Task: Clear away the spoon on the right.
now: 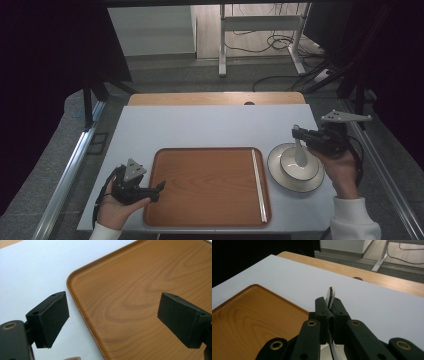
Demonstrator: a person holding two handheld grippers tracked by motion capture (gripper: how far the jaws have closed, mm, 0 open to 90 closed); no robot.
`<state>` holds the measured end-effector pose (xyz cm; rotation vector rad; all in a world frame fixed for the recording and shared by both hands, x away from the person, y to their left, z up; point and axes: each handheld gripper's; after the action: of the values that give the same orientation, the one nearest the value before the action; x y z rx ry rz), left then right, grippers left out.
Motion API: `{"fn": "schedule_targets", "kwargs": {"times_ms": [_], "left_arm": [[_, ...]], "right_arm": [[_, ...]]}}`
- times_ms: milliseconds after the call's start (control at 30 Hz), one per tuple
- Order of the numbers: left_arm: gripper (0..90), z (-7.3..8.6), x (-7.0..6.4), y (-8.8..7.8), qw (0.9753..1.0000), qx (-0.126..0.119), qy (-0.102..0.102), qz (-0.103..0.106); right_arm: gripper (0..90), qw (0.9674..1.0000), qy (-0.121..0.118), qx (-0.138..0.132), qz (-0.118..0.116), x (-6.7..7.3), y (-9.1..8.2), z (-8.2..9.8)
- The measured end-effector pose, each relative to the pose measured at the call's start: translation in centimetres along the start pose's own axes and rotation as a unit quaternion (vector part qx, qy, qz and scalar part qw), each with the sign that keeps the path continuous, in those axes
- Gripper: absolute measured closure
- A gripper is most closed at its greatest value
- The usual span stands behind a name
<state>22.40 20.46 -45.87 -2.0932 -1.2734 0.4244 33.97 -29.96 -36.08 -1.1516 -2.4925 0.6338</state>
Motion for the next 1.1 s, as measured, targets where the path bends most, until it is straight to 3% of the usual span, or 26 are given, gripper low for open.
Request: {"fn": "schedule_targets", "kwargs": {"times_ms": [467, 1100], "left_arm": [[9.7, -0.1, 0.1, 0.0, 1.0000, 0.000, 0.003, 0.001], [9.7, 0.0, 0.1, -0.1, 1.0000, 0.000, 0.003, 0.001]], "right_arm": [[86.1, 0.9972, -0.053, 0.039, -0.034, 4.5, 1.5, -0.2], [86.1, 0.9906, -0.082, 0.087, -0.065, 7.3, 3.7, 0.5]]}}
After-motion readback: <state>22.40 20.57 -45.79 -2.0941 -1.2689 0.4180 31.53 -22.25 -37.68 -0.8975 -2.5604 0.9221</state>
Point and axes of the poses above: each handheld gripper's, and its own axes: y roughly forward along the jaws, z roughly out of its underside, x roughly to its left, and after that the axes turned 1 degree about y, right-handed
